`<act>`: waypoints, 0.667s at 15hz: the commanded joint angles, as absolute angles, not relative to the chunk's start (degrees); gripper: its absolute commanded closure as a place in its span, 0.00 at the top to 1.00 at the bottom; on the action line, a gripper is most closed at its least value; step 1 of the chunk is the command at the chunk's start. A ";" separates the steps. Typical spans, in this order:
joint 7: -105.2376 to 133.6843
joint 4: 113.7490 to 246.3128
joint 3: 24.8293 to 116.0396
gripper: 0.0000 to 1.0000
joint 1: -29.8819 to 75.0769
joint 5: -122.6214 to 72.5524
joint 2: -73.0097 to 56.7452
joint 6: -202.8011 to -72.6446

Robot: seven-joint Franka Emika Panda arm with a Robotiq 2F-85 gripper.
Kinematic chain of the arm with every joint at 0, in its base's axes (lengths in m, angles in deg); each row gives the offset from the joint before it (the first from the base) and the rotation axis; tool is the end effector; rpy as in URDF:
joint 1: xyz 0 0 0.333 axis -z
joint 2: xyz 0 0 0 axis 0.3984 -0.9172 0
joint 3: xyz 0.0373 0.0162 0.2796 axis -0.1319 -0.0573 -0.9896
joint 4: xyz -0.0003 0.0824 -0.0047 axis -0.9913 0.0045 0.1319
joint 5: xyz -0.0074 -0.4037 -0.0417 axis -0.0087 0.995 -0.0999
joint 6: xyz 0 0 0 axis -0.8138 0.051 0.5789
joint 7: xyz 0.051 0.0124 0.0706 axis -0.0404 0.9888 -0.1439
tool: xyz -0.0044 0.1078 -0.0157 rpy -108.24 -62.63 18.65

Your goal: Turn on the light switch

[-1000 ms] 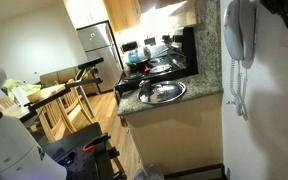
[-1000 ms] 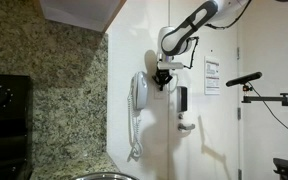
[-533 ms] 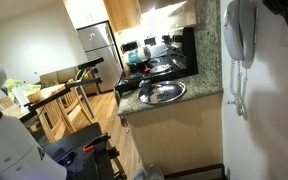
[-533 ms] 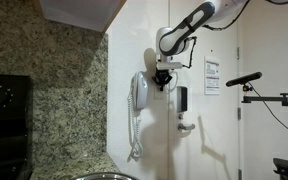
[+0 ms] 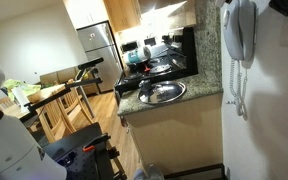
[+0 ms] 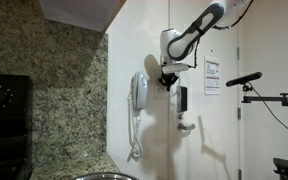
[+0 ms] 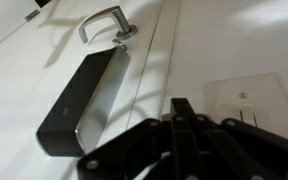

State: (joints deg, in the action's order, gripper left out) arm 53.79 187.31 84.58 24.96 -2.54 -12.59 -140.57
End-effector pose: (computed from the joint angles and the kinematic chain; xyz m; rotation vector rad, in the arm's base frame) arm 0.6427 -0.2143 0.3694 2.5029 -1.0443 0.5326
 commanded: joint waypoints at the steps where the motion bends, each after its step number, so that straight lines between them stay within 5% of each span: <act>1: 58.15 197.62 85.94 0.00 23.62 3.78 -5.66 -144.78; 10: 73.70 216.58 83.33 0.00 26.39 30.71 9.74 -152.95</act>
